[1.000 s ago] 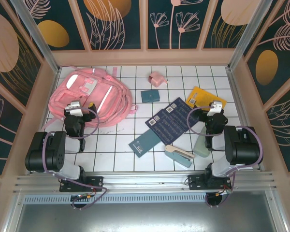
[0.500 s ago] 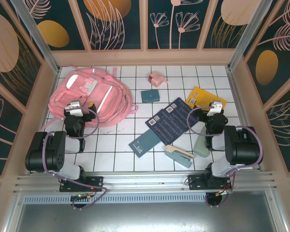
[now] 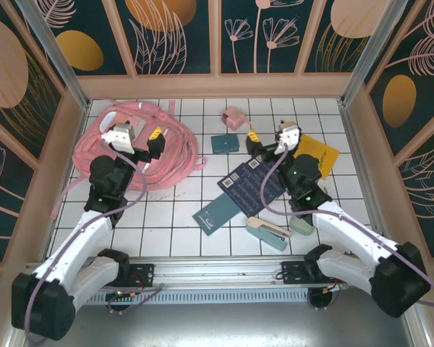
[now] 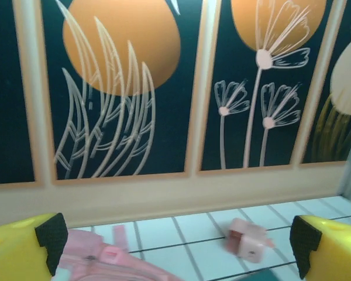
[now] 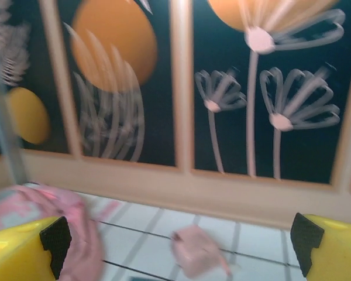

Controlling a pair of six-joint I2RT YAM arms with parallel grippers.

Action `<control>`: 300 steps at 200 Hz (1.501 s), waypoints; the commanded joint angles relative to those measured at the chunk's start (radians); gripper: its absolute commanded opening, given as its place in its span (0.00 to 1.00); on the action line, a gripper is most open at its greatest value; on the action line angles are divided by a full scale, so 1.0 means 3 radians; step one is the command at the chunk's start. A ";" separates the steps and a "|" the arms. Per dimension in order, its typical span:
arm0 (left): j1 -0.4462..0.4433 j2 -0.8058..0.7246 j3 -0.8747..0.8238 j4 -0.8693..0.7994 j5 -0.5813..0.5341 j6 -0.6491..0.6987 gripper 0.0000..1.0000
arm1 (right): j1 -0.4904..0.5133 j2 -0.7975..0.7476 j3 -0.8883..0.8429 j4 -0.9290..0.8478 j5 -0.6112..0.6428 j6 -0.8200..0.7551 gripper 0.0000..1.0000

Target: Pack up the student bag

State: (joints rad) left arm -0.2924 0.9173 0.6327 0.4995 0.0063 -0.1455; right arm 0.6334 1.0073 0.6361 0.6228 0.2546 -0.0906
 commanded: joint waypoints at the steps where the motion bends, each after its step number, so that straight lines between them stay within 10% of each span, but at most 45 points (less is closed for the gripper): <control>1: -0.0031 -0.0016 0.0635 -0.1763 -0.0669 -0.0718 0.99 | 0.0219 -0.0091 0.0553 -0.0980 0.0764 0.0544 0.99; 22: -0.0023 0.0122 0.1047 -0.2739 -0.1418 -0.1246 0.99 | -0.0176 0.0051 0.1230 -0.2101 0.0274 0.1380 0.99; 59: -0.0017 0.0290 0.0954 -0.3000 -0.1386 -0.1355 0.99 | -0.0930 0.0353 0.1319 -0.2308 -0.1356 0.1899 0.99; 149: -0.0041 0.2118 0.1802 -0.2977 -0.0337 -0.0739 0.82 | -0.0202 0.1051 0.1277 -0.2689 -0.1270 0.1736 0.93; 216: -0.0390 0.3169 0.2770 -0.3539 -0.0818 -0.0558 0.72 | -0.0204 0.1026 0.1129 -0.2720 -0.1521 0.1575 0.78; 300: -0.0385 0.3172 0.2414 -0.3550 -0.1346 -0.0546 0.68 | -0.0196 0.1148 0.0979 -0.2566 -0.1743 0.1570 0.77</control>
State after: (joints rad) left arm -0.4110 1.8786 1.3945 -0.5396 -0.3645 -0.3286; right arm 0.5648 1.3273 0.9463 -0.1722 -0.2295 0.3954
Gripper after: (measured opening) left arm 0.684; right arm 0.774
